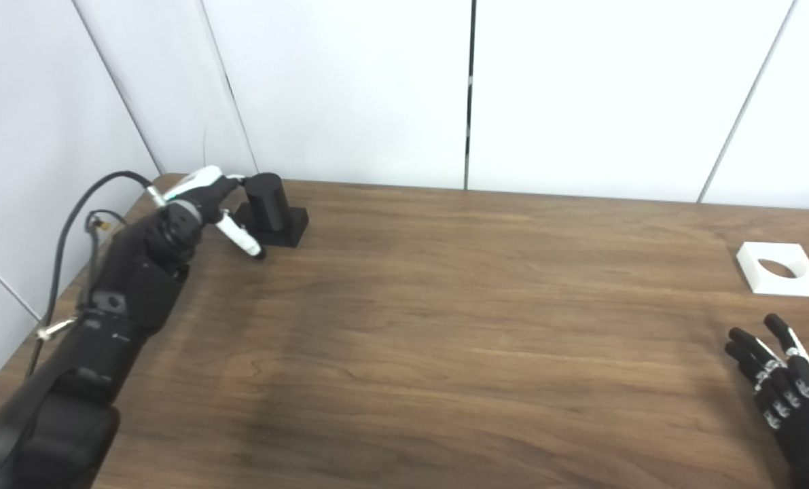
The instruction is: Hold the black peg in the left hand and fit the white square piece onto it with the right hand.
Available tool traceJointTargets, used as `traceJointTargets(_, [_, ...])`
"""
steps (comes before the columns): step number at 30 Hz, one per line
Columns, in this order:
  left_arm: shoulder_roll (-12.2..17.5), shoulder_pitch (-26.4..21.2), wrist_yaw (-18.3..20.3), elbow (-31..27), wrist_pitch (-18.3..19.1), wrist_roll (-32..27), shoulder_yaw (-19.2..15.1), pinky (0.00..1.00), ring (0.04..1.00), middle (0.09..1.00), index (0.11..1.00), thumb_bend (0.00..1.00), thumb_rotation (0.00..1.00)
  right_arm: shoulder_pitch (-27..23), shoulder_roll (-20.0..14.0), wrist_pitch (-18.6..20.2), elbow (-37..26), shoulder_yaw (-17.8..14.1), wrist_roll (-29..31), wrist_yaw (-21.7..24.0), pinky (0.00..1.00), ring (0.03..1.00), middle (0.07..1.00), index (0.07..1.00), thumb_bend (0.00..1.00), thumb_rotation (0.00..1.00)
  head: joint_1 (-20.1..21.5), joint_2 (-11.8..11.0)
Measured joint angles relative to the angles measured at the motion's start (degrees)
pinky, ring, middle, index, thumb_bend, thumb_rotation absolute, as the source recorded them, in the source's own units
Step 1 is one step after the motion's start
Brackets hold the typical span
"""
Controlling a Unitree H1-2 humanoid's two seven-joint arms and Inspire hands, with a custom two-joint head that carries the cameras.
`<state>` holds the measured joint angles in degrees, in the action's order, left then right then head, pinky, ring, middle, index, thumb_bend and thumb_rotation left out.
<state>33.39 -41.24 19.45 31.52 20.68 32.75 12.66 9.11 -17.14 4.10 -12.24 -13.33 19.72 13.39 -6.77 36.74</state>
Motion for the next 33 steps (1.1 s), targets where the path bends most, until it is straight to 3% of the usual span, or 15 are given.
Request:
traceJointTargets(8, [-0.2,-1.5,-2.0,4.9,-4.1,1.0,3.9,1.00,1.000,1.000,0.910,0.97,0.08,0.5,0.0,-0.6,0.0,-0.1,-0.2,0.0,0.98,0.903,0.864,0.995,0.66,1.00,0.1,-0.2])
traceJointTargets(15, [-0.4,-3.5,-4.9,8.8,-6.2,3.8,7.2,1.00,1.000,1.000,0.813,1.00,0.13,0.6,0.0,-0.6,0.0,-0.5,-0.3,-0.1,0.98,0.898,0.847,0.983,0.68,1.00,0.0,-0.3])
traceJointTargets(23, [-1.5,-4.3,-8.8,11.8,-6.7,4.5,7.5,1.00,1.000,1.000,0.746,0.96,0.11,0.8,0.0,-0.8,0.0,-0.7,-0.7,-0.1,0.98,0.890,0.838,0.985,0.68,1.00,-0.3,-0.4])
traceJointTargets(28, [-1.7,-4.4,-13.0,13.2,-8.8,5.8,8.6,1.00,1.000,1.000,0.631,0.92,0.12,0.8,0.0,-0.9,0.0,-0.8,-0.8,-0.1,0.97,0.885,0.833,0.981,0.68,1.00,-0.4,-0.6])
traceJointTargets(29, [-1.7,-4.4,-14.0,13.6,-9.3,6.1,8.9,1.00,1.000,0.985,0.604,0.90,0.11,0.8,0.0,-0.9,0.0,-0.9,-0.8,-0.1,0.97,0.886,0.835,0.983,0.68,1.00,-0.5,-0.6])
traceJointTargets(30, [-1.7,-4.3,-15.2,13.8,-9.6,6.6,9.2,1.00,1.000,0.968,0.549,0.72,0.09,0.8,-0.1,-0.9,0.1,-0.9,-0.8,-0.1,0.97,0.887,0.836,0.982,0.68,1.00,-0.5,-0.6])
traceJointTargets(31, [-1.8,-4.3,-16.2,13.9,-10.0,7.1,9.4,1.00,1.000,0.954,0.520,0.62,0.07,0.8,-0.1,-0.9,0.1,-0.9,-0.8,0.0,0.97,0.887,0.836,0.981,0.68,1.00,-0.6,-0.6])
traceJointTargets(33, [-1.9,-4.3,-18.4,14.4,-10.6,7.6,9.6,1.00,1.000,0.916,0.494,0.55,0.06,0.7,-0.4,-0.9,0.3,-0.9,-0.8,0.0,0.98,0.887,0.832,0.981,0.69,1.00,-0.7,-0.7])
